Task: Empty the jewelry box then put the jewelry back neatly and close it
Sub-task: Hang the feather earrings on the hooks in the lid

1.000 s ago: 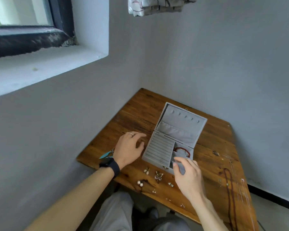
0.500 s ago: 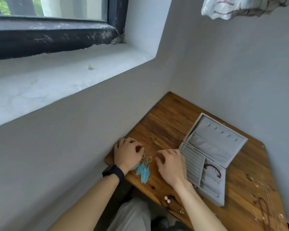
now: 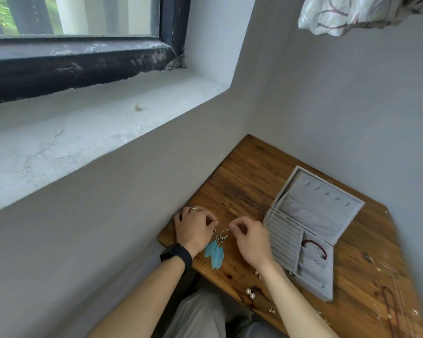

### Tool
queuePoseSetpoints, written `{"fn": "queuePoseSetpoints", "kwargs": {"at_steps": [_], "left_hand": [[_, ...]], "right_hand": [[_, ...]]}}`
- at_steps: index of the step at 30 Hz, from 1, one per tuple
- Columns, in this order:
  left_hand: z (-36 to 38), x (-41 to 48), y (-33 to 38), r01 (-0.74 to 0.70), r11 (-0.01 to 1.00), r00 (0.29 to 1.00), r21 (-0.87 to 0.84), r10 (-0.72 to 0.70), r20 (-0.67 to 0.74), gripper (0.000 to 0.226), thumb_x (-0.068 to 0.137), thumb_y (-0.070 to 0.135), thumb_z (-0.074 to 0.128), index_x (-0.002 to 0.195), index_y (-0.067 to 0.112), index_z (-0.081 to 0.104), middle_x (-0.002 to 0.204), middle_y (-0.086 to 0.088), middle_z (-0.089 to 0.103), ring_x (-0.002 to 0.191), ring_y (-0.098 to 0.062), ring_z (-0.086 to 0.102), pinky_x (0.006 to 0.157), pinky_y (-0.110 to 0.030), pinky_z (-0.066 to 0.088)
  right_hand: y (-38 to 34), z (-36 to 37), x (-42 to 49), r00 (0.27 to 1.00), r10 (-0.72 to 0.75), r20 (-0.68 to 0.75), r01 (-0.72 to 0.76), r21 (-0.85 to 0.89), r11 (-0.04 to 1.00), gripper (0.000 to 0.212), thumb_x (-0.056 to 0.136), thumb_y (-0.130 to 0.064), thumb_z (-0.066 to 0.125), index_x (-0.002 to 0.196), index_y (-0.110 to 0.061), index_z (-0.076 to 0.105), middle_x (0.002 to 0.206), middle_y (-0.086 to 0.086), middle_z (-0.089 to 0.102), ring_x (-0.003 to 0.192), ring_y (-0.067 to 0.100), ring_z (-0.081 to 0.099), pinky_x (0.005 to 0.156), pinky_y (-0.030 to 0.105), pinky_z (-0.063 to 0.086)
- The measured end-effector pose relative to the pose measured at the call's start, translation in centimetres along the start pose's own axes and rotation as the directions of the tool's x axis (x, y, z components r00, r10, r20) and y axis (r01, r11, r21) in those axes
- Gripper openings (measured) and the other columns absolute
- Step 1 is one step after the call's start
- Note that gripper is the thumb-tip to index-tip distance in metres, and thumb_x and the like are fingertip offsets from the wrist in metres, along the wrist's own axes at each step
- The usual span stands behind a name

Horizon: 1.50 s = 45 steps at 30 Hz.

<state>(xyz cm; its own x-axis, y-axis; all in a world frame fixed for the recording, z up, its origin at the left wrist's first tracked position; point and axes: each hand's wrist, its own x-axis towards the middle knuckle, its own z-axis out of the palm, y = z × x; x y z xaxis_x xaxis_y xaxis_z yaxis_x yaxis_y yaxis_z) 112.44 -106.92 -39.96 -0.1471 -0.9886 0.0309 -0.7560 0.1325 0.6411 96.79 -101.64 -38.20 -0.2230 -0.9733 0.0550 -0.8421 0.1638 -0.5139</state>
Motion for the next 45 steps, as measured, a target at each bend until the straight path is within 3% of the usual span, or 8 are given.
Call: {"fn": "queuePoseSetpoints", "kwargs": {"at_steps": [4,7,14,20,27,34,40,45], "left_hand": [[-1.3,-0.6,1.1,-0.025,0.96,0.991,-0.279,0.061,0.12,0.006,0.095,0.04,0.061,0.092,0.036,0.062,0.095,0.018,0.067,0.096,-0.003,0.062,0.087,-0.029,0.052],[-3.1,-1.3,3.4,-0.078,0.906,0.98,-0.417,0.146,0.134,0.006,0.093,0.036,0.066,0.089,0.032,0.065,0.095,0.018,0.068,0.097,0.005,0.06,0.084,-0.018,0.047],[-5.9,-3.4,10.6,-0.238,0.822,0.905,-0.517,0.382,0.189,0.005,0.091,0.029,0.07,0.09,0.025,0.071,0.088,0.013,0.074,0.086,-0.002,0.068,0.084,-0.028,0.056],[-4.6,-6.1,15.8,-0.317,0.782,0.796,-0.536,0.527,0.297,0.01,0.092,0.028,0.071,0.096,0.022,0.076,0.088,0.008,0.076,0.085,-0.007,0.071,0.084,-0.025,0.057],[-3.3,-7.6,19.3,-0.333,0.761,0.723,-0.556,0.585,0.368,0.012,0.092,0.024,0.071,0.098,0.017,0.078,0.091,0.003,0.077,0.087,-0.013,0.072,0.085,-0.025,0.057],[-3.1,-7.7,20.5,-0.406,0.796,0.719,-0.45,0.582,0.381,0.009,0.094,0.024,0.067,0.095,0.02,0.075,0.087,0.004,0.075,0.081,-0.011,0.07,0.082,-0.029,0.057],[-3.3,-7.6,21.3,-0.503,0.797,0.741,-0.334,0.596,0.309,0.008,0.093,0.024,0.067,0.094,0.021,0.074,0.083,0.009,0.073,0.076,-0.003,0.068,0.066,-0.012,0.05],[-3.9,-7.1,21.0,-0.525,0.803,0.748,-0.283,0.594,0.296,0.006,0.091,0.027,0.069,0.09,0.024,0.074,0.078,0.012,0.071,0.07,0.001,0.064,0.059,-0.01,0.046]], "right_hand": [[-0.1,-2.8,-2.3,0.996,0.042,-0.084,-0.017,0.276,0.961,0.006,0.095,-0.033,0.062,0.095,-0.037,0.066,0.094,-0.021,0.069,0.094,-0.011,0.059,0.079,0.014,0.045],[-0.1,-5.0,-4.0,0.986,0.045,-0.162,0.018,0.367,0.93,0.009,0.096,-0.029,0.061,0.099,-0.034,0.068,0.095,-0.02,0.07,0.095,-0.012,0.06,0.072,0.004,0.044],[0.9,-10.5,-8.0,0.965,0.086,-0.247,0.055,0.512,0.857,0.018,0.097,-0.029,0.059,0.109,-0.039,0.07,0.105,-0.025,0.069,0.101,-0.009,0.061,0.078,0.007,0.049],[3.1,-13.8,-11.0,0.941,0.191,-0.28,0.044,0.658,0.751,0.021,0.091,-0.029,0.07,0.11,-0.037,0.068,0.105,-0.019,0.07,0.1,-0.003,0.065,0.081,0.02,0.058],[5.8,-15.5,-13.3,0.883,0.286,-0.372,0.077,0.715,0.695,0.013,0.083,-0.024,0.079,0.093,-0.022,0.071,0.091,-0.007,0.075,0.087,0.008,0.071,0.073,0.027,0.06],[6.5,-16.3,-13.5,0.919,0.216,-0.33,0.085,0.7,0.709,0.01,0.086,-0.026,0.075,0.095,-0.022,0.071,0.091,-0.008,0.074,0.087,0.006,0.07,0.075,0.024,0.058],[6.2,-15.8,-13.5,0.96,0.182,-0.213,0.043,0.752,0.658,0.021,0.09,-0.036,0.069,0.109,-0.027,0.067,0.102,-0.009,0.072,0.097,0.006,0.068,0.085,0.028,0.058],[6.0,-15.6,-13.1,0.964,0.179,-0.199,0.036,0.758,0.651,0.022,0.094,-0.024,0.067,0.115,-0.023,0.064,0.103,-0.004,0.072,0.092,0.01,0.071,0.083,0.027,0.058]]}}
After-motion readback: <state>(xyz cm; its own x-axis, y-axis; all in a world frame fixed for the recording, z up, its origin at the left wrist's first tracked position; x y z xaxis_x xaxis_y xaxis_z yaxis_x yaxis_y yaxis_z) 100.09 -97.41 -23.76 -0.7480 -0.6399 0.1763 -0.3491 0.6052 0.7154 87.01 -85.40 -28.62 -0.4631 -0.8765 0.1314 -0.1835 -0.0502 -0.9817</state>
